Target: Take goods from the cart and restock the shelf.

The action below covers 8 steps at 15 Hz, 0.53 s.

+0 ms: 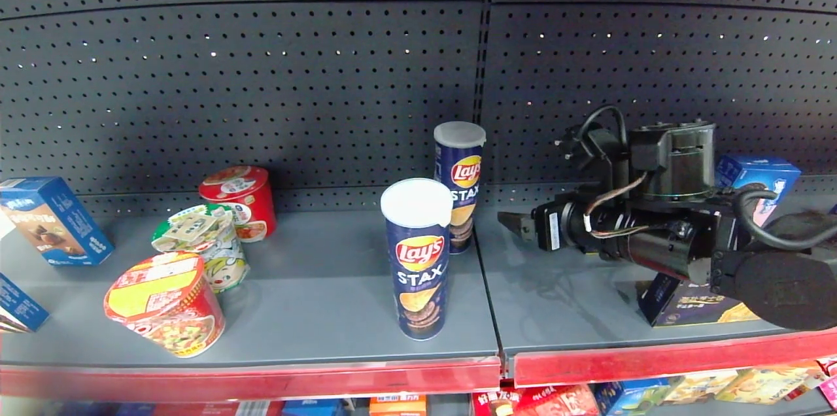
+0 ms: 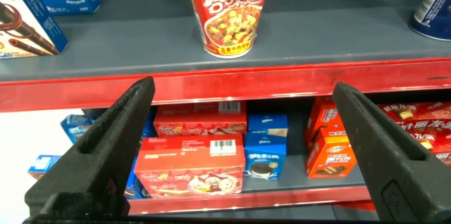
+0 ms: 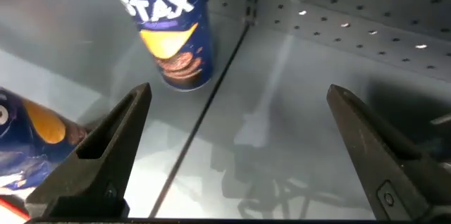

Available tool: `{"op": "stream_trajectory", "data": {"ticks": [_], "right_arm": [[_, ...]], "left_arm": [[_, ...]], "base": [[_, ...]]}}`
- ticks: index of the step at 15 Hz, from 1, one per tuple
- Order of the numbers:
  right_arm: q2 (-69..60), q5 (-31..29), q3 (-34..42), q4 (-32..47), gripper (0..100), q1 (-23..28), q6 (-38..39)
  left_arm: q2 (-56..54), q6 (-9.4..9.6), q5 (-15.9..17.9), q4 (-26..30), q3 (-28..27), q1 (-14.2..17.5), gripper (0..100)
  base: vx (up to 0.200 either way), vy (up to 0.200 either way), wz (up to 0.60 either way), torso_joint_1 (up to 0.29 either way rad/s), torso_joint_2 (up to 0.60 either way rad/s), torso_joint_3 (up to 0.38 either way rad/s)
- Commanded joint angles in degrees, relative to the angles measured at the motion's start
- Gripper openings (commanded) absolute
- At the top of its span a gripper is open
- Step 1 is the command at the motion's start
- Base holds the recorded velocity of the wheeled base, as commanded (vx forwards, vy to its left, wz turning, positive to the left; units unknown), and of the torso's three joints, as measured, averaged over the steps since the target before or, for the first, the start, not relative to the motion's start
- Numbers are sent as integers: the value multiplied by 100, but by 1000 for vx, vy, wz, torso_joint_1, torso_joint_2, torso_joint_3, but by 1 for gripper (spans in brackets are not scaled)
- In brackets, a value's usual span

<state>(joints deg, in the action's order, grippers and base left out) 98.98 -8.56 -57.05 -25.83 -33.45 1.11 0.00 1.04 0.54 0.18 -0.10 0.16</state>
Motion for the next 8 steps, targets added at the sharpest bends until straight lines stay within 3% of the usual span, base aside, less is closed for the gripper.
{"op": "stream_trajectory", "data": {"ticks": [1,8], "right_arm": [[122,-32,-25,-10,100,128,3],[1309,-234,-948,-247,100,234,100]], "left_arm": [[9,2,-1,-1,1,2,100],[9,2,-1,-1,1,2,100]], "base": [[0,0,0,0,0,0],[0,0,0,0,0,0]]}}
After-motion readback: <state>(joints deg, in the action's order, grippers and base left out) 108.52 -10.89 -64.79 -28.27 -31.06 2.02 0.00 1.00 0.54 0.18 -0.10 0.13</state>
